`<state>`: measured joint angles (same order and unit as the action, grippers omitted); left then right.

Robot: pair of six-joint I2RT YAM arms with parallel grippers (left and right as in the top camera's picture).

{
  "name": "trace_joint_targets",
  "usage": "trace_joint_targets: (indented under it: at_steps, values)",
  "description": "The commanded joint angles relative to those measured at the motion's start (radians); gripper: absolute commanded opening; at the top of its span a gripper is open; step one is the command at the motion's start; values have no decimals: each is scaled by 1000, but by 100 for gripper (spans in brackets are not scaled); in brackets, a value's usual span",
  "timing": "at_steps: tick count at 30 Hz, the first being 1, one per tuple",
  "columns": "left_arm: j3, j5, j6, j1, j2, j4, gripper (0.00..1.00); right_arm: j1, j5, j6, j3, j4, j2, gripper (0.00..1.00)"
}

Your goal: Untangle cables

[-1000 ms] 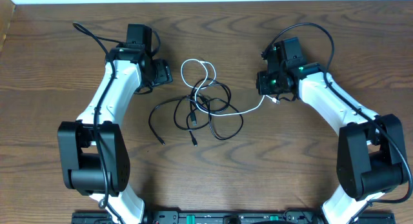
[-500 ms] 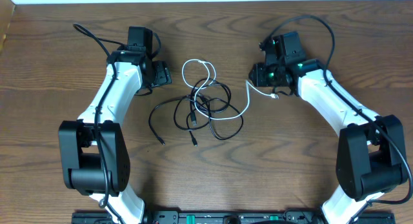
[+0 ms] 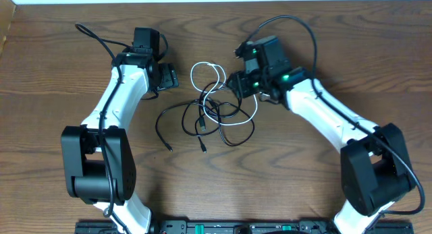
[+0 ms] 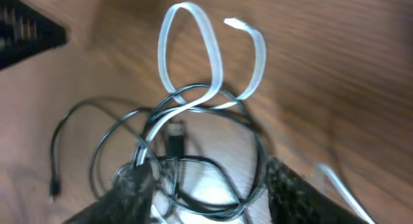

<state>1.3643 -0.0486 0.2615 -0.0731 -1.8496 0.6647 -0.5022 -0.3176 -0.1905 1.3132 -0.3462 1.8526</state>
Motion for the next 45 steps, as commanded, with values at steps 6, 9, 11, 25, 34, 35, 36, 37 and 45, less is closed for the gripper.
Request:
trace_joint_targets:
  at_steps: [6, 9, 11, 25, 34, 35, 36, 37, 45]
  values:
    - [-6, -114, 42, 20, -8, 12, 86, -123, 5, 31, 17, 19, 6, 6]
    - [-6, -113, 82, 35, -8, 21, 86, -163, 5, 31, 16, 20, 6, 1]
    - [-6, -113, 85, 37, -8, 23, 86, -183, 8, 31, 14, 21, 7, 1]
    - [-6, -113, 85, 37, -8, 23, 86, -251, 80, 31, 14, 8, 151, 2]
    - [-6, -113, 84, 37, -8, 23, 86, -250, 80, 32, 14, -37, 156, 16]
    - [-6, -113, 84, 37, -8, 23, 86, -250, 80, 32, 14, -43, 158, 16]
    - [-6, -113, 84, 37, -8, 23, 86, -250, 80, 32, 14, -46, 163, 16]
    - [-6, -113, 84, 37, -8, 23, 86, -251, 83, 35, 14, -47, 166, 16]
    - [-6, -113, 84, 37, -8, 23, 86, -250, 105, 35, 14, -39, 182, 16]
